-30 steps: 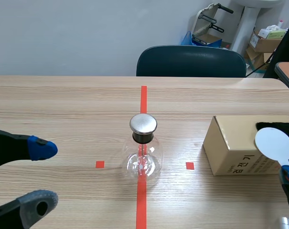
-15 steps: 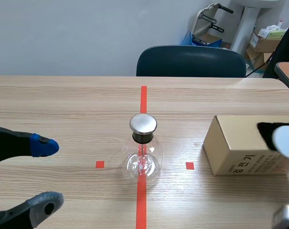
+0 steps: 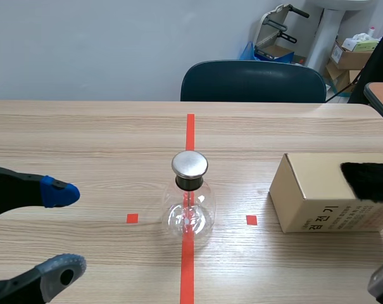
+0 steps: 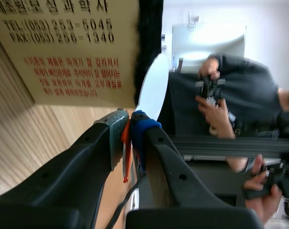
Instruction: Do the electroscope experiment
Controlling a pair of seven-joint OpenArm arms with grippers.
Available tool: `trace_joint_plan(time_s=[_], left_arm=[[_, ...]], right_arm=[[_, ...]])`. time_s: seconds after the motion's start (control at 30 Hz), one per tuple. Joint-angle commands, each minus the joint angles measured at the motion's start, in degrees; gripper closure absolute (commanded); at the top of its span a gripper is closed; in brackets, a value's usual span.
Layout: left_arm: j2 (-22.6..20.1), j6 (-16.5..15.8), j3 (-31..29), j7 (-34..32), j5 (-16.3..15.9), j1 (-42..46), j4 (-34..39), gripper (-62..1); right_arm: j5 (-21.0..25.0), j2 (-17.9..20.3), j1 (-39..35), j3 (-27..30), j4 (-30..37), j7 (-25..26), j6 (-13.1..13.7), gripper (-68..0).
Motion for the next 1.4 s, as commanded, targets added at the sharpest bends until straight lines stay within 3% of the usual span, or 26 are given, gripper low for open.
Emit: trace_joint_plan(time_s=[0.0, 0.07, 0.13, 0.2, 0.3, 0.37, 0.53, 0.6, 0.73, 0.8, 0.93, 1.0, 1.07, 1.17, 1.23, 1.37], left_arm=[[0.3, -0.1, -0.2, -0.8, 0.1, 0.0, 1.2, -45.7], [0.3, -0.1, -0.2, -0.4, 0.1, 0.0, 1.2, -45.6], [0.3, -0.1, -0.2, -0.1, 0.1, 0.0, 1.2, -45.6], [0.3, -0.1, -0.2, 0.3, 0.1, 0.0, 1.2, -45.6], [0.3, -0.1, -0.2, 0.5, 0.3, 0.0, 1.2, -45.6], [0.3, -0.1, -0.2, 0.5, 0.3, 0.0, 1.2, -45.6], [0.3, -0.1, -0.2, 0.1, 0.3, 0.0, 1.2, -45.6], [0.3, -0.1, -0.2, 0.1, 0.3, 0.0, 1.2, -45.6], [0.3, -0.1, -0.2, 0.1, 0.3, 0.0, 1.2, -45.6], [0.3, -0.1, -0.2, 0.1, 0.3, 0.0, 1.2, -45.6], [0.3, -0.1, -0.2, 0.1, 0.3, 0.0, 1.2, -45.6], [0.3, -0.1, -0.2, 0.1, 0.4, 0.0, 1.2, -45.6], [0.3, -0.1, -0.2, 0.1, 0.5, 0.0, 1.2, -45.6], [0.3, -0.1, -0.2, 0.1, 0.5, 0.0, 1.2, -45.6], [0.3, -0.1, -0.2, 0.1, 0.5, 0.0, 1.2, -45.6], [0.3, 0.1, -0.2, 0.1, 0.5, 0.0, 1.2, -45.6]], right_arm=[[-0.5, 0.7, 0.2, -0.1, 0.4, 6.4, -2.7, -1.0], [-0.5, 0.7, 0.4, -0.1, 0.4, 14.0, -2.7, -1.0], [-0.2, 0.7, 0.4, -0.1, 0.4, 16.7, -2.7, -1.0], [0.4, 0.6, 0.3, -0.1, 0.4, 12.9, -2.7, -1.0], [0.2, 0.5, 0.2, -0.1, 0.4, 0.6, -2.7, -1.0], [-0.2, 0.6, 0.2, -0.1, 0.4, -1.5, -2.7, -1.0], [-0.5, 0.5, 0.2, -0.1, 0.4, 13.5, -2.7, -1.0], [0.1, 0.5, 0.2, -0.1, 0.4, 14.3, -2.7, -1.0], [0.9, 0.5, 0.2, -0.1, 0.4, 1.2, -2.7, -1.0], [0.3, 0.7, 0.2, -0.1, 0.4, -1.5, -2.7, -1.0], [-0.7, 0.8, 0.5, -0.1, 0.4, 11.7, -2.7, -1.0], [-0.7, 0.7, 0.5, -0.1, 0.4, 15.6, -2.7, -1.0], [0.4, 0.4, 0.5, -0.1, 0.4, 12.3, -2.7, -1.0], [0.7, 0.4, 0.2, -0.1, 0.4, 0.8, -2.7, -1.0], [0.3, 0.6, 0.2, -0.1, 0.4, -0.9, -2.7, -1.0], [-0.3, 0.7, 0.4, -0.1, 0.4, 11.2, -2.7, -1.0]])
